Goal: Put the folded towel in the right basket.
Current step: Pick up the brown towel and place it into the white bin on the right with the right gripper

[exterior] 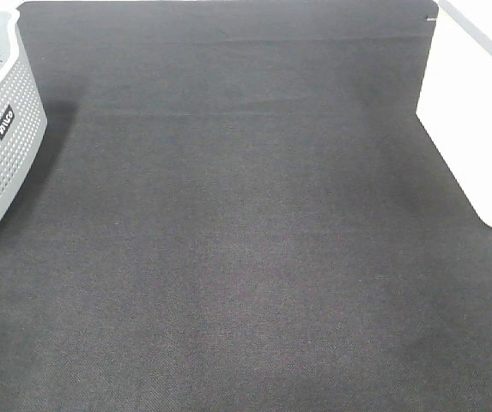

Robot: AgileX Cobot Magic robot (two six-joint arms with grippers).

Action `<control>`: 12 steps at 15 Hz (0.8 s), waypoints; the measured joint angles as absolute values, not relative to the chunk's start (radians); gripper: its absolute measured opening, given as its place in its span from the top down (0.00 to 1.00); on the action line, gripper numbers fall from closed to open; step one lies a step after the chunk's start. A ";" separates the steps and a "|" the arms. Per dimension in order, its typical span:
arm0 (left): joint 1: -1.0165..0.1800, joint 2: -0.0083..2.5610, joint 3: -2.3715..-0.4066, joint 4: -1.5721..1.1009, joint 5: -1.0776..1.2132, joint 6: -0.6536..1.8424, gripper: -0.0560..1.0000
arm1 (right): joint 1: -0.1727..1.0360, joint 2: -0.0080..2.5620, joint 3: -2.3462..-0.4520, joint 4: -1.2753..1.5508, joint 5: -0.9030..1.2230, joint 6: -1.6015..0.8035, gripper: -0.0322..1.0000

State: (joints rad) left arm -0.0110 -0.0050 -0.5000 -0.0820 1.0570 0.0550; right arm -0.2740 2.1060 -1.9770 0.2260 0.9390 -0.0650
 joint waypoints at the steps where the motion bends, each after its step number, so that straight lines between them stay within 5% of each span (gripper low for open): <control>1: -0.011 -0.005 -0.500 -0.082 1.057 0.055 0.12 | -0.274 2.110 -1.977 0.223 0.944 -0.060 0.54; 4: -0.011 -0.005 -0.500 -0.082 1.057 0.055 0.12 | -0.274 2.105 -1.977 0.223 0.953 -0.060 0.32; 12: -0.011 -0.005 -0.500 -0.082 1.057 0.055 0.12 | -0.189 1.917 -1.978 0.335 1.025 -0.068 0.29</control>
